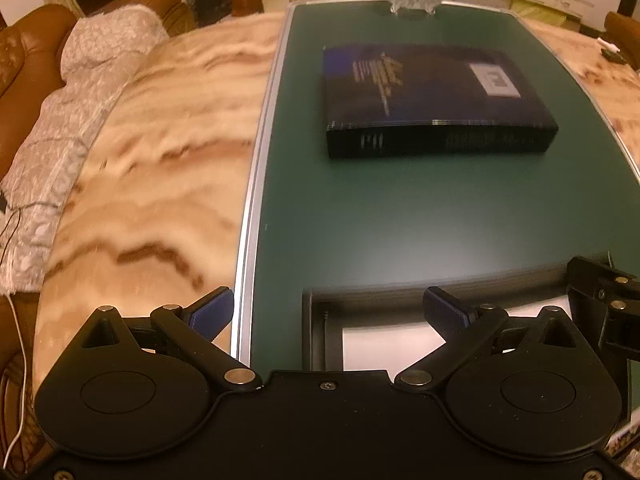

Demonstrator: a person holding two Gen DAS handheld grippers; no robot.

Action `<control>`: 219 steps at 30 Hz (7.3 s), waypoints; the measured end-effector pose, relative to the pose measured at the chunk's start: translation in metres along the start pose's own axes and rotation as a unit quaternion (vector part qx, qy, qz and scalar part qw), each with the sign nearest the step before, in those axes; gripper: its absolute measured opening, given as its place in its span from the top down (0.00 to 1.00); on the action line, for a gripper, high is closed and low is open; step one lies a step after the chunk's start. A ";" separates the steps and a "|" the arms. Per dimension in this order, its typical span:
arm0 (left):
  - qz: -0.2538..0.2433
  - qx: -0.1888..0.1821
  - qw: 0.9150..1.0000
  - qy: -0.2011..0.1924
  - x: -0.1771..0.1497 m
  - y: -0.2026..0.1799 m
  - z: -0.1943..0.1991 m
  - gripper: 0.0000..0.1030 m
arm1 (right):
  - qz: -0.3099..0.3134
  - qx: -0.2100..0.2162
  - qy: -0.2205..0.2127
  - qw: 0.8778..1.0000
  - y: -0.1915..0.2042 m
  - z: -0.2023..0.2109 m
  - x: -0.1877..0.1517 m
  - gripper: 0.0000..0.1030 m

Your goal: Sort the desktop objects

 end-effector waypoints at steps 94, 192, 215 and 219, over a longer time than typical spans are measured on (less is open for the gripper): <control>0.069 -0.158 0.984 -0.039 0.139 0.053 -0.111 0.12 | -0.070 0.106 0.009 0.992 -0.040 -0.129 0.133 0.08; 0.027 -0.131 0.991 -0.022 -0.090 -0.003 0.030 0.11 | -0.105 0.085 0.013 0.991 -0.064 0.037 -0.075 0.10; -0.014 -0.115 0.993 -0.020 -0.098 -0.053 0.032 0.11 | -0.041 0.044 0.012 0.998 -0.033 0.039 -0.099 0.36; -0.019 -0.111 0.993 -0.022 -0.100 -0.056 0.032 0.11 | -0.034 0.038 0.010 0.999 -0.030 0.038 -0.102 0.36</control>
Point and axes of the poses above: each gripper's, at about its wrist camera, not at the fingertips, and z roughly against the way its jaws point, y to its left, x to its top, the point moved 3 cm from there along -z, roughly the way its jaws point, and after that the axes turned 10 degrees about -z, right-handed, at the moved point
